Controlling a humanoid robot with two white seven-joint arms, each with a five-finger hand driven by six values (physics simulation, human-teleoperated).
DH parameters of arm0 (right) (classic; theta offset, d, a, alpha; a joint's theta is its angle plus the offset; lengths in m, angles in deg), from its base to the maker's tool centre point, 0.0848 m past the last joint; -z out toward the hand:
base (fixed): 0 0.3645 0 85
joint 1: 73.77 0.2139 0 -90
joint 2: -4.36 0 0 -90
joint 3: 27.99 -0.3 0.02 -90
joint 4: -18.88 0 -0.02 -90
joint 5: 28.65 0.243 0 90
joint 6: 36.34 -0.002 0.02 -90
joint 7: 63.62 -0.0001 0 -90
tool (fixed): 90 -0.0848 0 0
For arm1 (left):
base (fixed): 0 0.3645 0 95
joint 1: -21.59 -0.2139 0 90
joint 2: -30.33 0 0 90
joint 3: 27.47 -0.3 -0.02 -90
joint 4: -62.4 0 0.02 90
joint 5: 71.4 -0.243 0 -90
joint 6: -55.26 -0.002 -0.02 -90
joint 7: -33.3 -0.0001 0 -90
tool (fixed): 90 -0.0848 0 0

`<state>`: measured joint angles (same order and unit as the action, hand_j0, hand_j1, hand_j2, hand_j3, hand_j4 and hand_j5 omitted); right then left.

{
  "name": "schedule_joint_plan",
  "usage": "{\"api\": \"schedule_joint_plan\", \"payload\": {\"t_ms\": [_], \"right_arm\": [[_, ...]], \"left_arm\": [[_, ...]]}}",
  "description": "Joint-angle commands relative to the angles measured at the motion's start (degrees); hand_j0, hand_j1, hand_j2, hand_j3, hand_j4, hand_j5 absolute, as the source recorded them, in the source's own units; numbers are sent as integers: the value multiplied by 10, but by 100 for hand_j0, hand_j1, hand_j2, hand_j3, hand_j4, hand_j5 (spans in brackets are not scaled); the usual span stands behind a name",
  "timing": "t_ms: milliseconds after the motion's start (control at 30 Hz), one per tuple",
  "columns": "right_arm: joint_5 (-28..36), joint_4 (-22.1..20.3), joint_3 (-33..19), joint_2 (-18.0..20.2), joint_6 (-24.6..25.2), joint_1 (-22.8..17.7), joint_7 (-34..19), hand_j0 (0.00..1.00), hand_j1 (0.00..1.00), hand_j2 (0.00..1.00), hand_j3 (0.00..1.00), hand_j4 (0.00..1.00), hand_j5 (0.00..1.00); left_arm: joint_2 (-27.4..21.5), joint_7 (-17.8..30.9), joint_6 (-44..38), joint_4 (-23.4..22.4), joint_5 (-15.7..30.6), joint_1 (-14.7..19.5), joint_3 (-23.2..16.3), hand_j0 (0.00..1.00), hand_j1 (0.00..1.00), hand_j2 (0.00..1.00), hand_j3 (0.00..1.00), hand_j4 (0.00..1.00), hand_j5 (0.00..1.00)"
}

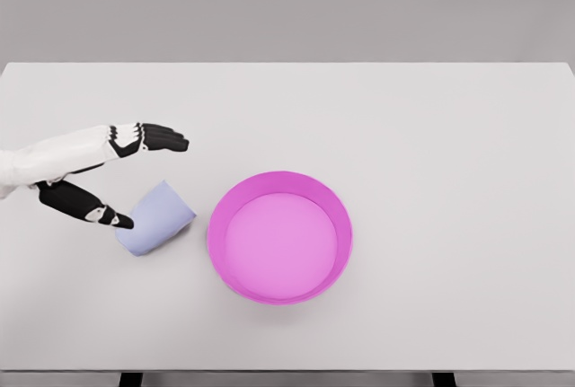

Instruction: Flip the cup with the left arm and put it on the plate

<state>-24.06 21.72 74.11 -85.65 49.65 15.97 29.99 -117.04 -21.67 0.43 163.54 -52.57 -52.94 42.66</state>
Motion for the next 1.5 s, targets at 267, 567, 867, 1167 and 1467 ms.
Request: {"api": "schedule_joint_plan", "payload": {"t_ms": [267, 567, 867, 1167, 1467], "right_arm": [[1, 3, -2, 0, 0, -1, 0, 100, 100, 100, 100, 100, 100], [1, 3, -2, 0, 0, -1, 0, 100, 100, 100, 100, 100, 100], [1, 3, -2, 0, 0, -1, 0, 100, 100, 100, 100, 100, 100], [1, 3, -2, 0, 0, -1, 0, 100, 100, 100, 100, 100, 100], [1, 3, -2, 0, 0, -1, 0, 100, 100, 100, 100, 100, 100]], "left_arm": [[1, 0, -2, 1, 71, -38, -4, 100, 100, 100, 100, 100, 100], [49, -108, -2, 1, 130, -64, -4, 100, 100, 100, 100, 100, 100], [-20, -202, -2, 0, 157, -84, -80, 100, 100, 100, 100, 100, 100], [-71, -154, -2, 0, 284, 52, -250, 100, 100, 100, 100, 100, 100], [-38, -286, -181, 0, 229, 49, -247, 100, 100, 100, 100, 100, 100]]}}
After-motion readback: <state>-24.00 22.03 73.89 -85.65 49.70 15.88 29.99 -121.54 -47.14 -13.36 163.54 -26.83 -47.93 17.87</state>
